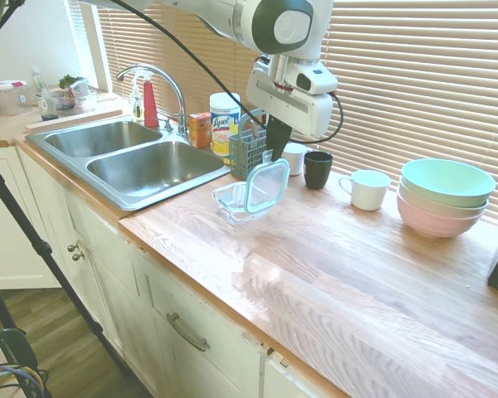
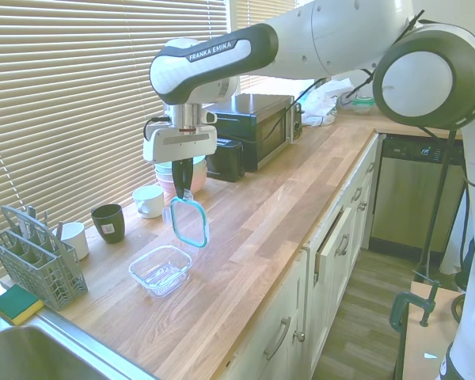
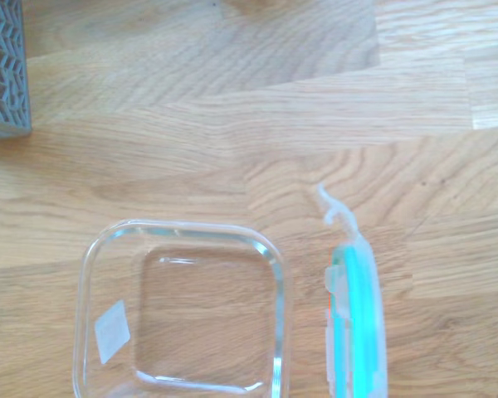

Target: Cover the lid of the food container

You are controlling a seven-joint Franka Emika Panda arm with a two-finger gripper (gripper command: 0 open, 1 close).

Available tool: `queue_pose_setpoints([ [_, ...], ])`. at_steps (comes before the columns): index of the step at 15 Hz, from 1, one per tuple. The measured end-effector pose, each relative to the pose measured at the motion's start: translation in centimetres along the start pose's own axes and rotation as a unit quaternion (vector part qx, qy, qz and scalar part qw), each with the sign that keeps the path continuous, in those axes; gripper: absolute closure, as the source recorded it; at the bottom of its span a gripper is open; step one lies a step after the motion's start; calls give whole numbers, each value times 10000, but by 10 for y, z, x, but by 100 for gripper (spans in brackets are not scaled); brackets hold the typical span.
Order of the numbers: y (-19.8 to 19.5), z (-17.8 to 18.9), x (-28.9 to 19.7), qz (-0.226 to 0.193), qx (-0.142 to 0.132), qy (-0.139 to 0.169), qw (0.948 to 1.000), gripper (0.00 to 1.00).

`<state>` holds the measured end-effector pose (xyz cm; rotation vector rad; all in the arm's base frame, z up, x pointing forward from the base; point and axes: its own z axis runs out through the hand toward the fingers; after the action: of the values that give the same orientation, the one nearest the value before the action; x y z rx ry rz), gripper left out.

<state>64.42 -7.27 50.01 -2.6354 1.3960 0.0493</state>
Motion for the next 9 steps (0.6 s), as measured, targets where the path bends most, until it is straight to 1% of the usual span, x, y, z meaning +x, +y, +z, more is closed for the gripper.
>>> queue_pose_setpoints([
  [4, -13, 7, -16, -26, -39, 46, 10000, 100],
  [9, -15, 17, -23, -25, -90, 64, 9999, 100],
])
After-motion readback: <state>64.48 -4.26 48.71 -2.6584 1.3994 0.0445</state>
